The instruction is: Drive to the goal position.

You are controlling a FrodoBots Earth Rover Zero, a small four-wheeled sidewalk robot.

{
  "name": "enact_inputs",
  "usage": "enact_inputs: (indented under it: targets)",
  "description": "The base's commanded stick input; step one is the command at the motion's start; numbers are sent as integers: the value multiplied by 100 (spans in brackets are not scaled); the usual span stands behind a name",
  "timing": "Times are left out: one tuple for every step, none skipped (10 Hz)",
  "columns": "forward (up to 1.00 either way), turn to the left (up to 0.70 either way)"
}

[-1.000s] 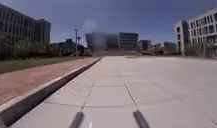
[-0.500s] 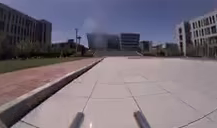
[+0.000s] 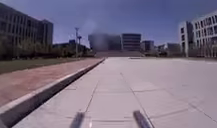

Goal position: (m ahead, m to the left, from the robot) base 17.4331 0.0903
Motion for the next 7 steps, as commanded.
enact_inputs:
  targets:
    - [100, 0]
    - [100, 0]
    - [100, 0]
    - [100, 0]
    - [100, 0]
    - [100, 0]
    - [100, 0]
